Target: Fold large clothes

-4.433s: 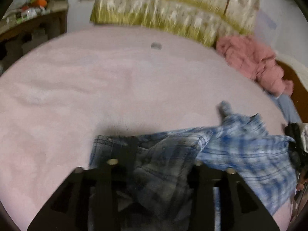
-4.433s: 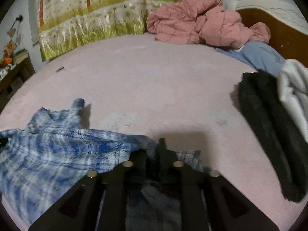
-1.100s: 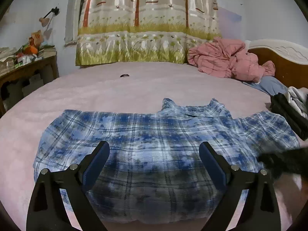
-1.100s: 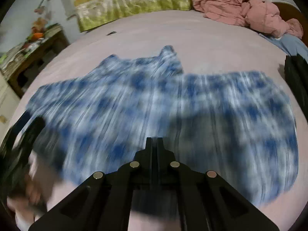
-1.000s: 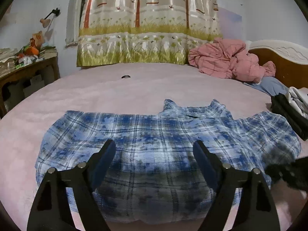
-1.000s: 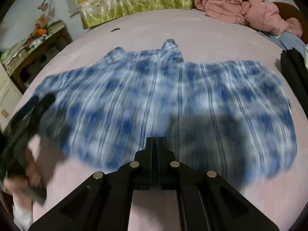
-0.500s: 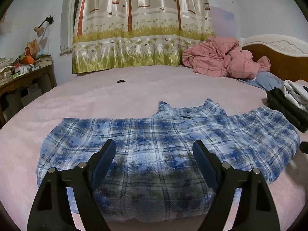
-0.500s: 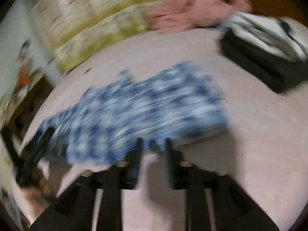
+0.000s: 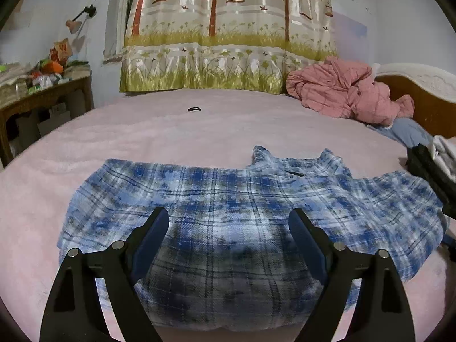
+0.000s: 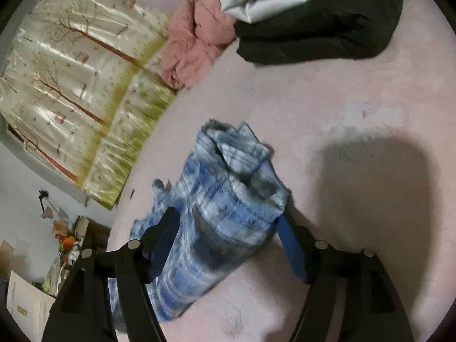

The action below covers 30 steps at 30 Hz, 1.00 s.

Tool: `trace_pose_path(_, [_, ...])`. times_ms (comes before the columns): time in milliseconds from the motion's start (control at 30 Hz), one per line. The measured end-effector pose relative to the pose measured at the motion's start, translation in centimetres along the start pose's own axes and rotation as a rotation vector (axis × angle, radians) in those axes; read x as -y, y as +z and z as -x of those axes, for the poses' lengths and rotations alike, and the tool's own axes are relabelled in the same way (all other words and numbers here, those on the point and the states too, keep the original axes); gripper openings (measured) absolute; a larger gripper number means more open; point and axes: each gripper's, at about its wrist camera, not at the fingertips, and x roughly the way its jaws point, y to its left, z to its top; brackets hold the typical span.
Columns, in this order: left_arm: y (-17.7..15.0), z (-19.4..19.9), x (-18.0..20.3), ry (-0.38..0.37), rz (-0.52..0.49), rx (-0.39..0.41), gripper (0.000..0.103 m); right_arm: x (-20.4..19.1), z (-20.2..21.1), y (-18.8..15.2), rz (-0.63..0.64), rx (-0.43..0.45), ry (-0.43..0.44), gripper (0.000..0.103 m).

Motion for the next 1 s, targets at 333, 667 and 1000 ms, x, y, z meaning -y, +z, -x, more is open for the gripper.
trace_pose_path(333, [1.8,3.5,-2.3,0.138,-0.041,0.18,0.077,-8.1,1.6,-2.8,0.444,0.129,-0.166,0.014])
trace_pose_path(667, [2.0,4.3,-2.6,0.145,-0.051,0.22,0.077,-19.6,-3.6,-14.2,0.893,-0.191,0.063,0.014])
trace_pose_path(1000, [2.1,3.7,-2.1,0.107,-0.046,0.182,0.077,-18.5,-2.4,-14.8,0.885,-0.196,0.15,0.015])
